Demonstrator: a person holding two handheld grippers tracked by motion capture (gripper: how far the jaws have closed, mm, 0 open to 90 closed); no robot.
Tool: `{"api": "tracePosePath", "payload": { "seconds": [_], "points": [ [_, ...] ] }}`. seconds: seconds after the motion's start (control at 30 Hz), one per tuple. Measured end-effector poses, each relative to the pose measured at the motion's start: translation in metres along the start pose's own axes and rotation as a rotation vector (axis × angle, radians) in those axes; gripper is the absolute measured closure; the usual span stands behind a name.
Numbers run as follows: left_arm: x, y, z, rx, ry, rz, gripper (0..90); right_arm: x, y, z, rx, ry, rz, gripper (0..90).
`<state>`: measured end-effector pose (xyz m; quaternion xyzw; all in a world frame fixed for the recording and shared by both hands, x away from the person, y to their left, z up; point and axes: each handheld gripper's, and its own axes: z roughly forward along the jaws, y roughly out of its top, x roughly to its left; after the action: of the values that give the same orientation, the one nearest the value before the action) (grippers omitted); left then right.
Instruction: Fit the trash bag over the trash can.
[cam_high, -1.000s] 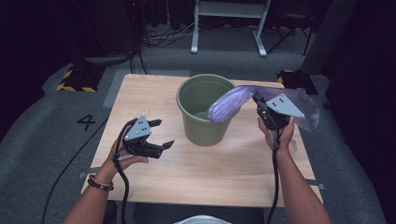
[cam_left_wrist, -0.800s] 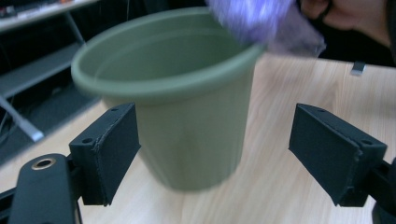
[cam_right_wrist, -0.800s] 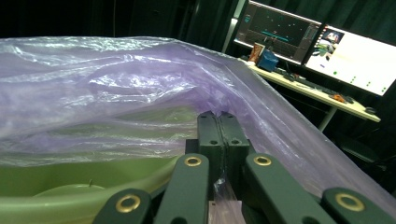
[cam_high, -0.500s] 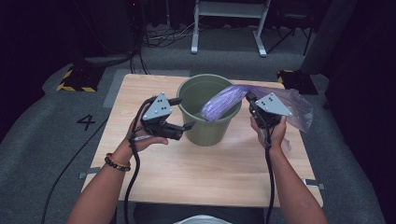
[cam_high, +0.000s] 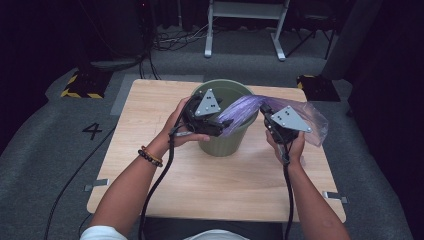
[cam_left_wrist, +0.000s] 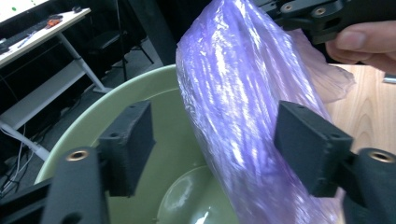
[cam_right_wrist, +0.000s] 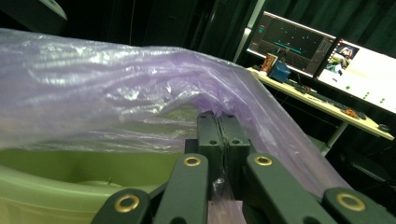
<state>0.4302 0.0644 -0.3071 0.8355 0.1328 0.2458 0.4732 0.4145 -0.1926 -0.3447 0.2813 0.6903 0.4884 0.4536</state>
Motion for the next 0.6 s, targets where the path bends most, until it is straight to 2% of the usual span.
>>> {"api": "tracePosePath", "payload": {
  "seconds": [0.1,0.13,0.17,0.2,0.27,0.3,0.33,0.43,0.47,0.5,0.53,0.57,0.6],
  "points": [
    [0.001,0.002,0.005,0.017,0.003,0.014,36.8,-0.001,0.001,-0.001,-0.010,0.003,0.006,89.8],
    [0.001,0.004,0.009,0.027,0.036,0.037,37.9,-0.001,0.002,-0.001,-0.016,0.004,0.004,89.7],
    [0.001,0.004,0.009,0.027,0.036,0.037,42.7,-0.001,0.002,-0.001,-0.016,0.004,0.004,89.7],
    [0.001,0.005,0.012,0.032,0.055,0.039,42.7,0.000,0.002,-0.001,-0.019,0.005,0.005,89.8],
    [0.002,0.006,0.016,0.061,0.082,0.068,50.0,0.001,0.004,0.000,-0.031,0.009,0.002,89.8],
    [0.003,0.006,0.018,0.070,0.095,0.081,50.0,0.001,0.004,0.000,-0.031,0.009,0.002,89.8],
    [0.005,0.006,0.023,0.085,0.138,0.086,51.4,0.002,0.006,0.000,-0.041,0.014,0.003,89.7],
    [0.010,0.006,0.026,0.094,0.141,0.070,51.4,0.003,0.006,0.000,-0.049,0.018,-0.002,89.7],
    [0.013,0.004,0.029,0.120,0.162,0.065,50.4,0.004,0.007,0.001,-0.046,0.026,-0.006,89.7],
    [0.013,0.004,0.029,0.120,0.162,0.065,46.5,0.004,0.007,0.001,-0.046,0.026,-0.006,89.7],
    [0.017,0.000,0.032,0.133,0.158,0.032,42.5,0.007,0.006,0.002,-0.040,0.029,-0.013,89.7],
    [0.017,0.000,0.032,0.133,0.158,0.032,39.5,0.007,0.006,0.002,-0.040,0.029,-0.013,89.7],
    [0.018,-0.002,0.029,0.108,0.131,0.004,36.3,0.010,0.005,0.003,-0.027,0.033,-0.028,89.7]
  ]
}}
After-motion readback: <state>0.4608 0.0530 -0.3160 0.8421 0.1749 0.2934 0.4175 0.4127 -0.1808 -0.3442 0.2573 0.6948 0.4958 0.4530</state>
